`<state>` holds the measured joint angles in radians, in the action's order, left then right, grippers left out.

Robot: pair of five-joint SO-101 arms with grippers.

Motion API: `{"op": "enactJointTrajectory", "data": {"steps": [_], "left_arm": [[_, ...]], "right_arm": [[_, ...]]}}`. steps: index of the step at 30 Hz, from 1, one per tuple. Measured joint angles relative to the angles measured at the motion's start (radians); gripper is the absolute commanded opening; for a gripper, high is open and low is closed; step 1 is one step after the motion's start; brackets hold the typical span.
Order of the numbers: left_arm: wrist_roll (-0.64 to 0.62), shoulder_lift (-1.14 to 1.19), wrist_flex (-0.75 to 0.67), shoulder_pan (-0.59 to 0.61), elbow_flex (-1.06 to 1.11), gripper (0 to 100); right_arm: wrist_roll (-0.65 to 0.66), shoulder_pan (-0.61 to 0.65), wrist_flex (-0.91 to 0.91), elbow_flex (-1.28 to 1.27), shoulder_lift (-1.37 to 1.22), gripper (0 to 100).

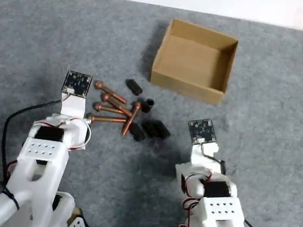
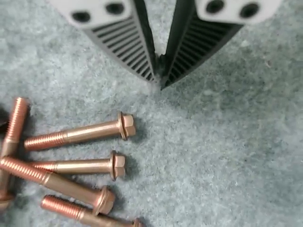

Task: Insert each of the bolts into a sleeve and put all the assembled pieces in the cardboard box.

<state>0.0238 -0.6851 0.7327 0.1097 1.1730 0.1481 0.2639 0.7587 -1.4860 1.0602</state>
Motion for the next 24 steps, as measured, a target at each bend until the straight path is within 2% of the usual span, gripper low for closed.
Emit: {"op": "enactJointTrajectory", "data": {"steps": [19, 24], "left_arm": [[0.008, 0.000, 0.009, 0.000, 0.000, 1], [0.028, 0.000, 0.043, 0.000, -0.009, 1]], "right_arm": [[0.009, -0.080, -0.015, -0.003, -0.003, 37.2], [0.071, 0.052, 0.049, 0.163, -0.089, 37.2]]}}
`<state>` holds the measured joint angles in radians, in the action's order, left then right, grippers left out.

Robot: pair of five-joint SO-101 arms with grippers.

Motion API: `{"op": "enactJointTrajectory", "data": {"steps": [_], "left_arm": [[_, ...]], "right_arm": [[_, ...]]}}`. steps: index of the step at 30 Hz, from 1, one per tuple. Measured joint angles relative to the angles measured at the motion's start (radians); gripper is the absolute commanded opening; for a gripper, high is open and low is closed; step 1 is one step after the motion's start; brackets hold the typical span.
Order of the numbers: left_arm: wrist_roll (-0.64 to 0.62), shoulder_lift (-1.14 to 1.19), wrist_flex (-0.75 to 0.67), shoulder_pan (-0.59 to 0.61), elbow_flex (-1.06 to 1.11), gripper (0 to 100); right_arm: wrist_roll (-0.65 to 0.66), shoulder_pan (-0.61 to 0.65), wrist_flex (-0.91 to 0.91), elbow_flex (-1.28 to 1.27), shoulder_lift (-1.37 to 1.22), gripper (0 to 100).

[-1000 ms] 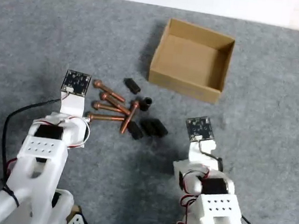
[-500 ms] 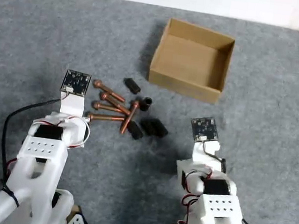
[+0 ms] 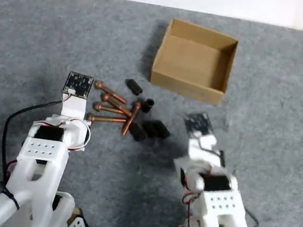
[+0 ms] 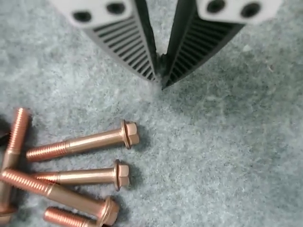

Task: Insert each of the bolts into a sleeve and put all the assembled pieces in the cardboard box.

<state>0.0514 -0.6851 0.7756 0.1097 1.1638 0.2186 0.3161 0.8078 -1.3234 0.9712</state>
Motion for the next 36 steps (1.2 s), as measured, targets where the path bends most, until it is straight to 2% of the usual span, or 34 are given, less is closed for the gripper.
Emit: {"op": "enactJointTrajectory", "data": {"steps": [6, 9, 12, 16, 19, 36], "left_arm": [[-0.002, 0.000, 0.000, 0.031, 0.000, 1], [0.000, 0.000, 0.000, 0.049, 0.000, 1], [0.000, 0.000, 0.000, 0.069, 0.000, 1], [0.005, 0.000, 0.000, 0.097, 0.000, 1], [0.006, 0.000, 0.000, 0.095, 0.000, 1], [0.006, 0.000, 0.000, 0.097, 0.000, 1]], "right_arm": [[-0.026, 0.169, 0.164, 0.488, -0.365, 37.2], [-0.037, 0.233, 0.176, 0.707, -0.603, 37.2], [-0.040, 0.278, 0.178, 0.821, -0.821, 37.2], [-0.041, 0.308, 0.178, 0.890, -1.022, 37.2], [-0.068, 0.307, 0.167, 0.924, -1.077, 37.2], [-0.080, 0.281, -0.014, 0.836, -1.096, 37.2]]}}
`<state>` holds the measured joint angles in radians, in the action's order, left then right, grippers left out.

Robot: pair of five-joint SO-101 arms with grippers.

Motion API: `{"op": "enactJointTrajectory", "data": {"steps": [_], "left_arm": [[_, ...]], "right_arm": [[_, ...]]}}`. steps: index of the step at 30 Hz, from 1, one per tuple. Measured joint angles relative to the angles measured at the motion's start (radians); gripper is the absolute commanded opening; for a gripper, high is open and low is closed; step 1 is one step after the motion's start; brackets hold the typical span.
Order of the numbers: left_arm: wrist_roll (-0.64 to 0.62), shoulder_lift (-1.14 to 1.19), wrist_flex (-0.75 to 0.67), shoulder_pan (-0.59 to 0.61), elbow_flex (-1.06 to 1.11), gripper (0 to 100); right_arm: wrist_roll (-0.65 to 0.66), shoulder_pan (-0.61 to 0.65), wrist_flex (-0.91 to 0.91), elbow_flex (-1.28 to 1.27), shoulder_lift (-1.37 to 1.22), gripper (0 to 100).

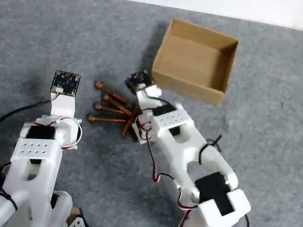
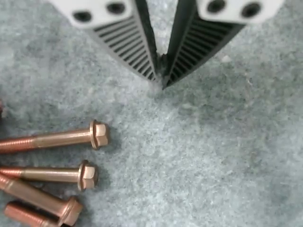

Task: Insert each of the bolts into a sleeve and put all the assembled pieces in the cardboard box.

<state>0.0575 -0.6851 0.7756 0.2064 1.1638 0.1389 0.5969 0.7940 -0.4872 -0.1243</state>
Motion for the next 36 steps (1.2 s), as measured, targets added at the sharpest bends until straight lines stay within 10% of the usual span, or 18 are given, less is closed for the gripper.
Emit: {"op": "enactJointTrajectory", "data": {"steps": [13, 21, 36], "left_arm": [[0.000, 0.000, 0.000, 0.000, 0.000, 1], [0.000, 0.000, 0.000, 0.000, 0.000, 1], [0.000, 0.000, 0.000, 0.000, 0.000, 1]], "right_arm": [[-0.038, -0.003, -0.025, -0.040, -0.002, 34.8], [-0.092, -0.006, -0.025, -0.043, 0.002, 0.6], [-0.092, -0.021, -0.023, -0.043, 0.003, 0.4]]}}
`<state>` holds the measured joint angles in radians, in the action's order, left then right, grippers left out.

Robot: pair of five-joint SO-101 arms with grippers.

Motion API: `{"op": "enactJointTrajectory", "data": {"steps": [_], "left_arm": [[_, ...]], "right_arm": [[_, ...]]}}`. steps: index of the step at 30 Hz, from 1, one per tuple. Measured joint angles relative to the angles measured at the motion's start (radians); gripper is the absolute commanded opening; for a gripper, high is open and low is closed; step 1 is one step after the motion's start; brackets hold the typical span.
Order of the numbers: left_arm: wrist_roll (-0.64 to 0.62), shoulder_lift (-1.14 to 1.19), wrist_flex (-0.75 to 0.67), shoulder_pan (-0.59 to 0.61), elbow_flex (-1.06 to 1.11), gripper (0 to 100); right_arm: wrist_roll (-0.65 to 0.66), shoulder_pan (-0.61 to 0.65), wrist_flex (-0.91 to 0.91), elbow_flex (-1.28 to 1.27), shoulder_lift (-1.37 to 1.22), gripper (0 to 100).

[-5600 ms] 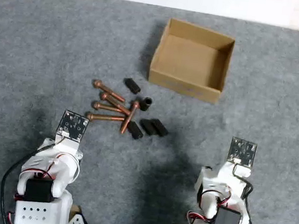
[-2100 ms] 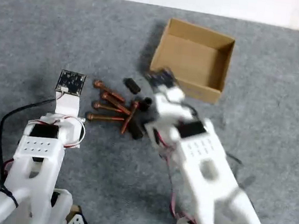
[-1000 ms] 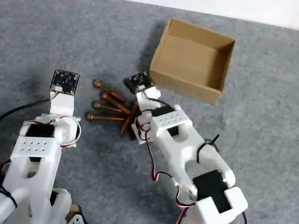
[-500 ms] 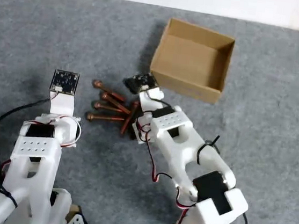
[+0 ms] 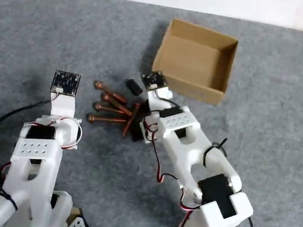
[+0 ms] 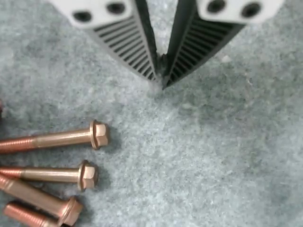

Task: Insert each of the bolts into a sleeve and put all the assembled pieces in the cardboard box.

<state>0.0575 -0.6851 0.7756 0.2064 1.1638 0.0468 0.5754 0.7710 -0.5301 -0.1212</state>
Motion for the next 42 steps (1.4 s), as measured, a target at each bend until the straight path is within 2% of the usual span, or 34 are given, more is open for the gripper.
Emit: {"op": "enactJointTrajectory", "data": {"steps": [6, 20, 27, 33, 42], "left_arm": [[0.000, 0.000, 0.000, 0.000, 0.000, 1], [0.000, 0.000, 0.000, -0.002, 0.000, 1], [0.000, 0.000, 0.000, 0.002, 0.000, 1], [0.000, 0.000, 0.000, 0.002, 0.000, 1], [0.000, 0.000, 0.000, 0.002, 0.000, 1]], "right_arm": [[-0.002, 0.002, 0.046, -0.032, 0.086, 0.4], [0.000, -0.052, 0.075, -0.318, 0.597, 0.4], [0.038, -0.064, 0.075, -0.494, 0.724, 0.4], [0.041, -0.064, 0.075, -0.548, 0.858, 0.4], [0.041, -0.086, 0.063, -0.756, 1.270, 0.4]]}}
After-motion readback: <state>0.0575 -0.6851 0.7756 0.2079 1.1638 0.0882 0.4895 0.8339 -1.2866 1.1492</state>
